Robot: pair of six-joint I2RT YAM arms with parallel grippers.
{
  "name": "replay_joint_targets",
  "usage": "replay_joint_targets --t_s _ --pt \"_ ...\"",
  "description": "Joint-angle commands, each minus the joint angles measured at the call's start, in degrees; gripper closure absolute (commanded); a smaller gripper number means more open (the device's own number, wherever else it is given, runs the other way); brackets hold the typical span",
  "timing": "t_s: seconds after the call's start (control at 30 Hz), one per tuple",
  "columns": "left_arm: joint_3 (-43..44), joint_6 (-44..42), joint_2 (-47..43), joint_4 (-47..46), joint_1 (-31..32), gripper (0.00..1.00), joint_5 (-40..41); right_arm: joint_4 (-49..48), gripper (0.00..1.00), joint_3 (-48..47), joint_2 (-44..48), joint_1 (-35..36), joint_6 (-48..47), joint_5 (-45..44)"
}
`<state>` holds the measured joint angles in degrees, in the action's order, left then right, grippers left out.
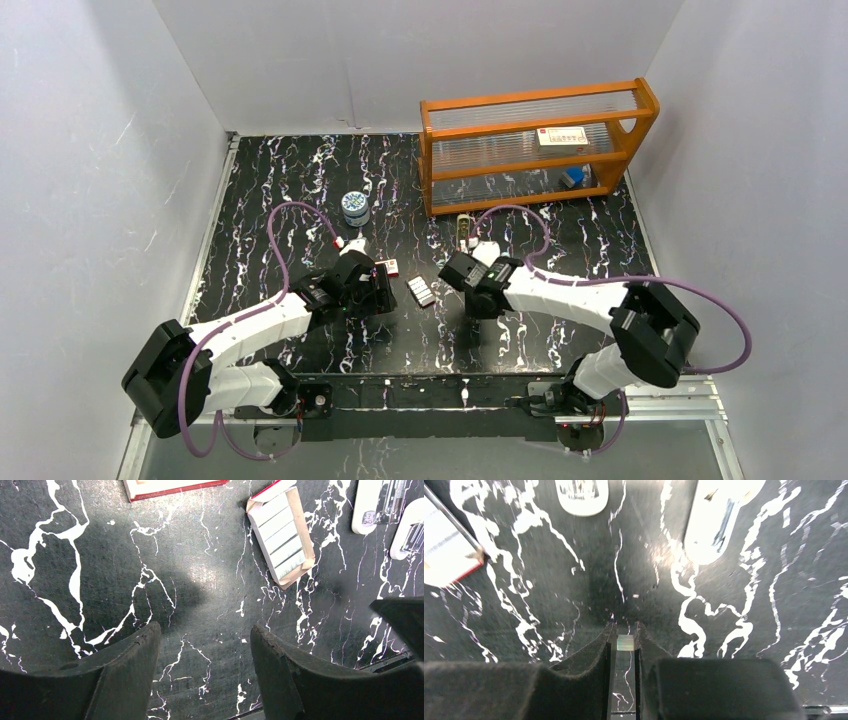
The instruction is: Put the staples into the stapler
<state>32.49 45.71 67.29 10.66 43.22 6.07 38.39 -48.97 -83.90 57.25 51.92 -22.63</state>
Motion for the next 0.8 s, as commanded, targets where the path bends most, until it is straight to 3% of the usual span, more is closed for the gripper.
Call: replay_joint_targets --t_s 0.0,0.33,0.77 --pt "0.4 0.3 0.3 -0.5 -0.4 0.37 -0.2 2.4 0.77 -4.9 3.9 -3.1 -0.8 -8.5" --pt "1.5 0.3 0.4 -0.5 -0.4 0.37 0.8 -5.1 0.76 -3.0 8.5 -13.7 -7.0 -9.5" --pt "2.9 -0.1 2.8 -0.8 -0.4 0.37 0.6 -11.5 0.76 1.3 5.4 -16.4 -7.9 -8.3"
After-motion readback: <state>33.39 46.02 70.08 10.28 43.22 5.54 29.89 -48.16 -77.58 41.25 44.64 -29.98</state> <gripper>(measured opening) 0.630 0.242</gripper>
